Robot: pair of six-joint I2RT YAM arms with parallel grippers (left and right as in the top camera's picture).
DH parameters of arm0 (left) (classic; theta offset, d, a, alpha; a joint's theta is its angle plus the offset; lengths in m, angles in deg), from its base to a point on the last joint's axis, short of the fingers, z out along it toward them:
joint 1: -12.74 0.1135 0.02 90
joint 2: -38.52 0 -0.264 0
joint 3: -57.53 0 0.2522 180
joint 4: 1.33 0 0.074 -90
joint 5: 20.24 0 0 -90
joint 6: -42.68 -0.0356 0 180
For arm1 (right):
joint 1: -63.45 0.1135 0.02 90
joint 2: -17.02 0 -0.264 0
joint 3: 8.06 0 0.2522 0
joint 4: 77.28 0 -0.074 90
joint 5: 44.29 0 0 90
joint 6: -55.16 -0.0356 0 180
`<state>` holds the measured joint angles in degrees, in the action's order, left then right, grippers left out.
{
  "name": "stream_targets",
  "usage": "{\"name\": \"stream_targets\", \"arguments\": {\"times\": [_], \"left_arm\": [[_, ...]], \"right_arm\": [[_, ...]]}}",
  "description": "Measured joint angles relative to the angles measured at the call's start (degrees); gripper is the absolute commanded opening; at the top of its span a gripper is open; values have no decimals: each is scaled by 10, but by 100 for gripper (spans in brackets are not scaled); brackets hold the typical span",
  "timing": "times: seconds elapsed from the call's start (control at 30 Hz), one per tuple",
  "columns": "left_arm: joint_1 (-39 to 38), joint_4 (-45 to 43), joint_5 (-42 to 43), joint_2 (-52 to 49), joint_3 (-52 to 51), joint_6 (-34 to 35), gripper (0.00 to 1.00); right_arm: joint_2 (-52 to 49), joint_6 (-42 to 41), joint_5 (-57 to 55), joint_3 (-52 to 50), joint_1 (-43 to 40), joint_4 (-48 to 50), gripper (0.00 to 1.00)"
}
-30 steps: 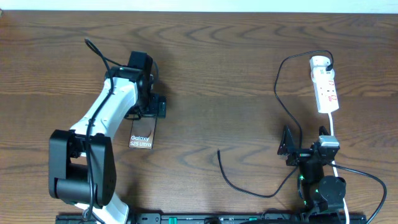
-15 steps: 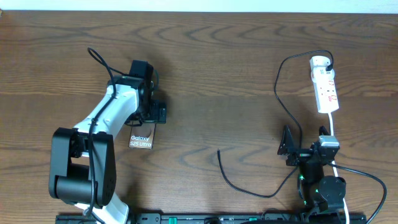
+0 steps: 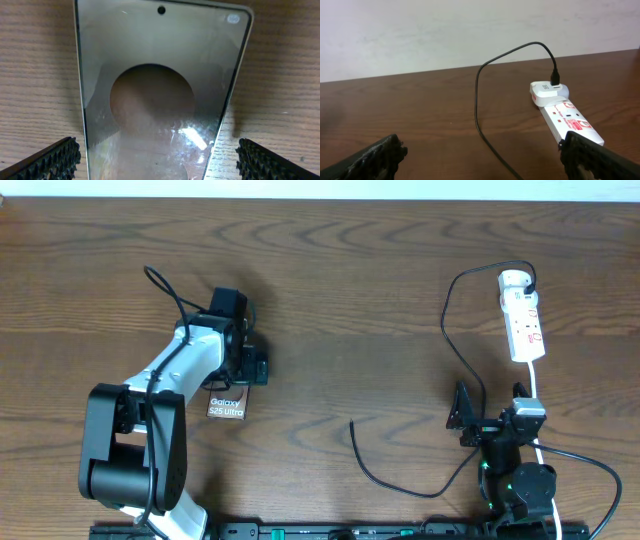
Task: Plug charger to phone and switch on socket
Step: 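Close the left gripper on the phone's bottom edge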
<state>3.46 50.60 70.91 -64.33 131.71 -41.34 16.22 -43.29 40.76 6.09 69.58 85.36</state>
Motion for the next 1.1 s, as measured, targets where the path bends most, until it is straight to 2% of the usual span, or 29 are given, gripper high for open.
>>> {"name": "stream_targets", "arguments": {"times": [1.1], "left_arm": [[0, -54, 2, 1, -26, 0, 99]], "right_arm": [[0, 0, 0, 0, 0, 0, 99]]}}
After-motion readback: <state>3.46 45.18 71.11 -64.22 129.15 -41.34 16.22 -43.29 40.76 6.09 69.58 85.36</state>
